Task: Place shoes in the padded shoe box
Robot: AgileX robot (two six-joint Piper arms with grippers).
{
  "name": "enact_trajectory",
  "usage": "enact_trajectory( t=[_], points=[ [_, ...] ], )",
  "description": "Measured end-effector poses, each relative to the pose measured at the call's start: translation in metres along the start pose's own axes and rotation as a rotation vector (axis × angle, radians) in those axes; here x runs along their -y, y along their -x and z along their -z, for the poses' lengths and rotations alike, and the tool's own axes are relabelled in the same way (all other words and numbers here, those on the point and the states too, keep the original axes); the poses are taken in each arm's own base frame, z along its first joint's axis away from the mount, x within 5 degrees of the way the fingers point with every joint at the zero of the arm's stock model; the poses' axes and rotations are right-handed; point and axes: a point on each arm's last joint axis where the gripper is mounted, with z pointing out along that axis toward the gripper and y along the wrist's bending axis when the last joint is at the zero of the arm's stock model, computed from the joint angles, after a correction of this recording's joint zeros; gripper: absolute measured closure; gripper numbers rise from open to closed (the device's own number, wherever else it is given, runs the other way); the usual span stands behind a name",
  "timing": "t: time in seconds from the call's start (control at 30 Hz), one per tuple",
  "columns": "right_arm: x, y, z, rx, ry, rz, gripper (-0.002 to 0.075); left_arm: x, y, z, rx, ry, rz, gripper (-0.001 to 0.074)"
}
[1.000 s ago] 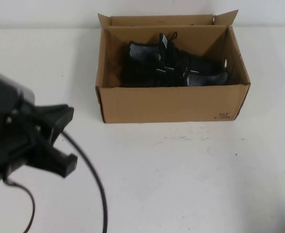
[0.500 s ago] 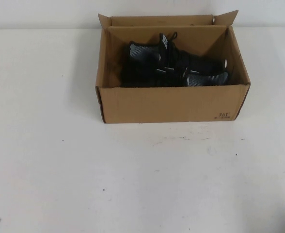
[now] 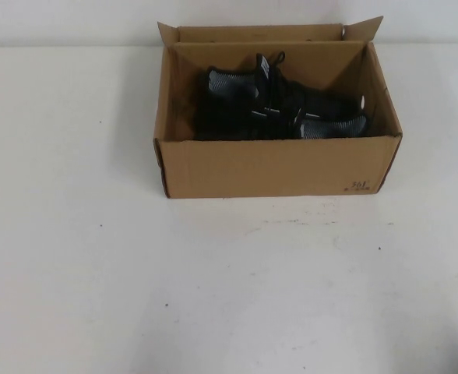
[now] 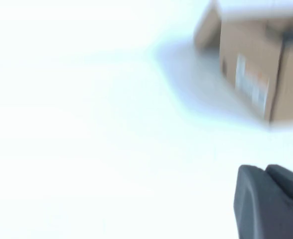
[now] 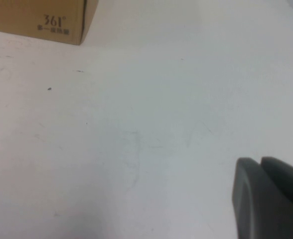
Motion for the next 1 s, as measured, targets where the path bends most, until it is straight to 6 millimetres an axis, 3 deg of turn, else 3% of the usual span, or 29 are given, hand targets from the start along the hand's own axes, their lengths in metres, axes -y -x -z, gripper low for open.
enact_trajectory(
  t=[0.2, 1.0],
  points=[
    [0.0, 0.0, 0.0, 0.0, 0.0, 0.0, 0.0734, -0.001, -0.016, 0.001, -0.172, 0.011, 0.011, 0.0738],
    [0.0, 0.0, 0.0, 0.0, -0.001, 0.003, 0.0734, -0.001, -0.016, 0.001, -0.179, 0.015, 0.003, 0.0738]
  ],
)
